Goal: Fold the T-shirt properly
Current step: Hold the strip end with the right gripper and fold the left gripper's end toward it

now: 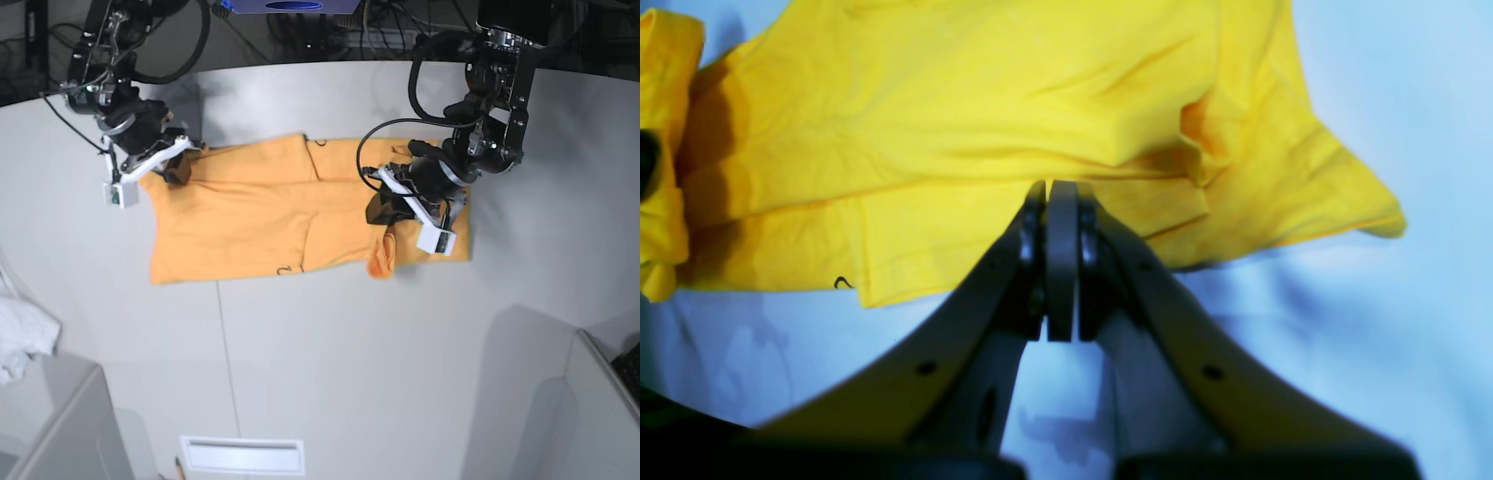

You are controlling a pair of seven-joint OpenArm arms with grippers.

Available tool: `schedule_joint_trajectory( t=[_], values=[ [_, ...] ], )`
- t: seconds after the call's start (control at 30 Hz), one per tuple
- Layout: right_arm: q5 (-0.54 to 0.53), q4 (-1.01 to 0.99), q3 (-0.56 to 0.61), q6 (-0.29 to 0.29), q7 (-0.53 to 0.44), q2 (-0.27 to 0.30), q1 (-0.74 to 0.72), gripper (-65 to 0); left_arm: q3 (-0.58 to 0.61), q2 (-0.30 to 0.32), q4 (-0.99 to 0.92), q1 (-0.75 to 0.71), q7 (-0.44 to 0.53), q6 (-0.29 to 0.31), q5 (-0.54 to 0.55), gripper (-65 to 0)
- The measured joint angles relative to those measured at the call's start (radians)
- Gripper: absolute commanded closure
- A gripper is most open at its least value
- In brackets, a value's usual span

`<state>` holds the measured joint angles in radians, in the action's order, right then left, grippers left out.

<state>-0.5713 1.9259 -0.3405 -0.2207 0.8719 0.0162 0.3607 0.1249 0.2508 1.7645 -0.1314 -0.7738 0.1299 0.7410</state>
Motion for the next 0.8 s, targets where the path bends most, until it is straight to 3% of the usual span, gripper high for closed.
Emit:
schedule_joint_trajectory(
  t=[0.8],
  values=[
    [0.000, 0.000, 0.000, 0.000, 0.000, 0.000, -0.001, 0.0, 0.008, -0.018, -0.023, 0.004, 0.000, 0.000, 0.002, 0.0]
  ],
)
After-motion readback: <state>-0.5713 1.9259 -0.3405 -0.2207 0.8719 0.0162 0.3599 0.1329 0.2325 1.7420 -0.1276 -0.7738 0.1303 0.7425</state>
